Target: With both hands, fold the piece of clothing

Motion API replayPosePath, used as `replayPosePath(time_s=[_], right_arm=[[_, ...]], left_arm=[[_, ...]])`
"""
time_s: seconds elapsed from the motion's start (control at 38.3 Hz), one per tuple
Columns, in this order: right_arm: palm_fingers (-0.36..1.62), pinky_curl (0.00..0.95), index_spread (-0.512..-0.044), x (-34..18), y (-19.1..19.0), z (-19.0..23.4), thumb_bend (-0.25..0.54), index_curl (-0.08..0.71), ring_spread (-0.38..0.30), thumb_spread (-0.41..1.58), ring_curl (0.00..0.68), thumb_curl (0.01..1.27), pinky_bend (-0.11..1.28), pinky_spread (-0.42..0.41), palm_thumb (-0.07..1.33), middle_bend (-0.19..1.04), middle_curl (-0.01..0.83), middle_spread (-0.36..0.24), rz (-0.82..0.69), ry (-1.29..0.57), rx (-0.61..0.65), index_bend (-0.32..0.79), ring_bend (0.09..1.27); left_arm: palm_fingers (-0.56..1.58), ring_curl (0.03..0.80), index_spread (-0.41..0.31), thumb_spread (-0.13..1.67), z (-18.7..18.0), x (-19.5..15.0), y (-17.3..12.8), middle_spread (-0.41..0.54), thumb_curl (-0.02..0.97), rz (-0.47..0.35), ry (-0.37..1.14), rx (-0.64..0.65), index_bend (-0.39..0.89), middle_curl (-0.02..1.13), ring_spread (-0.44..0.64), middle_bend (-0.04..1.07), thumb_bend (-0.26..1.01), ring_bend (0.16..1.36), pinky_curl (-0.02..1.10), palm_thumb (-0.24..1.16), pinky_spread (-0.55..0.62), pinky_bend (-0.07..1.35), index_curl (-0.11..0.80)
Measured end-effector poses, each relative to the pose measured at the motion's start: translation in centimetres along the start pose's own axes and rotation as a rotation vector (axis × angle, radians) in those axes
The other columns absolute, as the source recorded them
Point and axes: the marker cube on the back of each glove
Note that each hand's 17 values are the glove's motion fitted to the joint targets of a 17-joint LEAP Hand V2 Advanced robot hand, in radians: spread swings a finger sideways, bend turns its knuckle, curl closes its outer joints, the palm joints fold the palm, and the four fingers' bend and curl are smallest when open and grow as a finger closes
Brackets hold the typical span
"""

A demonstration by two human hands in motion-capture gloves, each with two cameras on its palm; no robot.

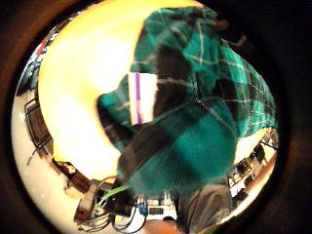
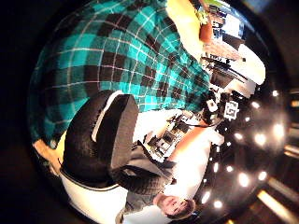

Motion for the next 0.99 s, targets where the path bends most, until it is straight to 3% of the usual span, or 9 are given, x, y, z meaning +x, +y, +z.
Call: replayPosePath(time_s=[0.18, 0.29, 0.39, 0.5, 0.57, 0.73, 0.84, 0.89, 0.99], right_arm=[[1.27, 0.426, -0.205, -8.9, 3.2, -3.8, -0.020, 0.270, -0.233, 0.60, 0.475, 0.54, 0.70, -0.313, 1.02, 0.36, 0.492, -0.145, -0.102, 0.043, 0.047, 0.13, 0.74], [1.28, 0.429, -0.203, -16.2, 4.7, -3.9, -0.027, 0.280, -0.235, 0.54, 0.478, 0.57, 0.70, -0.312, 1.01, 0.39, 0.504, -0.143, -0.172, 0.065, 0.069, 0.13, 0.75], [1.29, 0.430, -0.199, -22.3, 5.0, -1.8, -0.025, 0.282, -0.236, 0.50, 0.488, 0.59, 0.69, -0.319, 1.02, 0.39, 0.511, -0.139, -0.227, 0.056, 0.037, 0.12, 0.79], [1.28, 0.433, -0.197, -28.6, 6.3, 2.2, -0.024, 0.274, -0.237, 0.48, 0.497, 0.61, 0.70, -0.325, 1.02, 0.41, 0.520, -0.136, -0.284, 0.036, -0.026, 0.08, 0.83], [1.26, 0.434, -0.198, -32.1, 10.2, 4.9, -0.024, 0.256, -0.235, 0.47, 0.502, 0.63, 0.71, -0.326, 1.02, 0.43, 0.529, -0.136, -0.272, 0.027, -0.145, 0.04, 0.86], [1.16, 0.440, -0.197, -35.9, 15.2, 12.1, -0.021, 0.177, -0.236, 0.47, 0.511, 0.65, 0.75, -0.333, 1.03, 0.48, 0.546, -0.130, -0.270, -0.049, -0.458, -0.07, 0.93], [1.03, 0.436, -0.197, -36.4, 15.5, 12.8, -0.026, 0.133, -0.234, 0.53, 0.490, 0.66, 0.77, -0.328, 1.02, 0.45, 0.533, -0.117, -0.245, -0.183, -0.555, -0.06, 0.88], [0.93, 0.451, -0.197, -36.2, 15.1, 11.3, -0.023, 0.119, -0.220, 0.59, 0.485, 0.65, 0.83, -0.314, 1.01, 0.35, 0.502, -0.100, -0.248, -0.240, -0.544, -0.04, 0.85], [0.92, 0.446, -0.197, -35.1, 12.4, 6.9, -0.025, 0.088, -0.202, 0.70, 0.474, 0.65, 0.87, -0.293, 0.99, 0.30, 0.484, -0.081, -0.217, -0.263, -0.346, -0.04, 0.84]], left_arm=[[0.10, 0.354, 0.008, 1.17, -4.6, -0.3, 2.5, 0.232, 0.252, 0.052, -0.071, 0.105, 0.12, 0.23, 0.22, 0.16, -0.01, 0.71, 0.38, 0.19, 0.22, 0.57, 0.278], [0.10, 0.354, 0.013, 1.19, -7.2, -2.3, 1.5, 0.230, 0.250, -0.030, -0.146, 0.188, 0.13, 0.24, 0.20, 0.17, -0.01, 0.72, 0.37, 0.20, 0.20, 0.57, 0.273], [0.09, 0.355, 0.023, 1.20, -8.6, -4.8, -0.8, 0.225, 0.248, -0.054, -0.192, 0.237, 0.11, 0.24, 0.19, 0.18, -0.01, 0.73, 0.38, 0.20, 0.19, 0.57, 0.262], [0.09, 0.351, 0.027, 1.20, -10.4, -6.9, 0.7, 0.220, 0.243, -0.173, -0.283, 0.355, 0.11, 0.25, 0.19, 0.18, -0.02, 0.73, 0.37, 0.20, 0.19, 0.57, 0.255], [0.11, 0.348, 0.029, 1.23, -11.3, -8.8, 2.0, 0.207, 0.237, -0.268, -0.359, 0.426, 0.11, 0.26, 0.18, 0.20, -0.01, 0.73, 0.37, 0.20, 0.19, 0.56, 0.250], [0.13, 0.340, 0.034, 1.29, -11.2, -12.2, 4.0, 0.183, 0.227, -0.322, -0.340, 0.402, 0.11, 0.29, 0.18, 0.22, -0.01, 0.72, 0.36, 0.20, 0.20, 0.54, 0.239], [0.13, 0.338, 0.037, 1.31, -10.8, -14.1, 4.0, 0.176, 0.219, -0.345, -0.293, 0.348, 0.11, 0.30, 0.18, 0.21, -0.01, 0.72, 0.36, 0.19, 0.20, 0.54, 0.235], [0.13, 0.338, 0.040, 1.32, -10.8, -14.8, 4.1, 0.177, 0.217, -0.360, -0.289, 0.344, 0.11, 0.30, 0.18, 0.21, -0.01, 0.72, 0.36, 0.19, 0.21, 0.53, 0.231], [0.13, 0.337, 0.042, 1.34, -11.2, -15.3, 4.8, 0.176, 0.212, -0.417, -0.347, 0.378, 0.10, 0.31, 0.18, 0.20, -0.01, 0.73, 0.36, 0.19, 0.22, 0.53, 0.225]])
